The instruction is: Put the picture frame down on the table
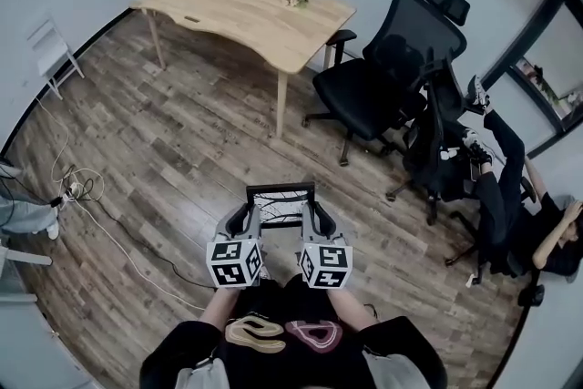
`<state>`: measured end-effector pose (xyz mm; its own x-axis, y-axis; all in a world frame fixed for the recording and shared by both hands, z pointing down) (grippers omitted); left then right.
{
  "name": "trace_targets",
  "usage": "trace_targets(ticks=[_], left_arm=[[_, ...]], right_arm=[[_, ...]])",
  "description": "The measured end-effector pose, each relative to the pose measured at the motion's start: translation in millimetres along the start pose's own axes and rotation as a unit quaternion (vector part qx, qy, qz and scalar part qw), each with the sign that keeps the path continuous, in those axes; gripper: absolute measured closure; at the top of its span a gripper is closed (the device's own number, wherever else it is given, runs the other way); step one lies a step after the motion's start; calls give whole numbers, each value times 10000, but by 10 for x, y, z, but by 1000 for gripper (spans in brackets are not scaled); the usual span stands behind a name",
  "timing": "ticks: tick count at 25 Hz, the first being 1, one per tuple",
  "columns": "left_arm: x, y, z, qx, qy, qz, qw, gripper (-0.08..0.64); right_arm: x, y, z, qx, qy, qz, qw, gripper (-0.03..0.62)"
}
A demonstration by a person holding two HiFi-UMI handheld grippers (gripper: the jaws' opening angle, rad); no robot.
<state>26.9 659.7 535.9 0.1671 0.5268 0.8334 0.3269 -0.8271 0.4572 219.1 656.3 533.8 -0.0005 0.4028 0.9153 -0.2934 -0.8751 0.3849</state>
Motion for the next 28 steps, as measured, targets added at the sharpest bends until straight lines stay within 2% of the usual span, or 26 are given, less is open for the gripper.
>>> trace_targets(ticks=[8, 15, 22, 28], left_arm=[[-73, 46, -321, 16, -42, -46, 10000, 480], [-209, 255, -519, -182, -215, 40, 9996, 480], [-625, 660, -756, -505, -290, 225, 9980, 480], [-1097, 1275, -967, -785, -378, 349, 9956, 480]], right_arm=[[-3, 215, -235, -18, 49, -46, 10000, 517], [-136, 608, -260, -260, -110, -64, 9996, 517], [-472, 1331, -224, -621, -221, 17, 9978, 517], [-865, 2105, -84, -899, -323, 70, 9954, 517]])
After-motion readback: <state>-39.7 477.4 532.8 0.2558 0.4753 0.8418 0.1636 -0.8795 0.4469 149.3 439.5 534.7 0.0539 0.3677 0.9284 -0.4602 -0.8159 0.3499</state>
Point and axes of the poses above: the fingertips, and each gripper's own axes: y forward along the fingers, z to its right, x out of its underside, the point moved 8 cm from there along -y, backward along the fingers, and after that the axes turned 3 degrees about -z, right-handed, at the moved point
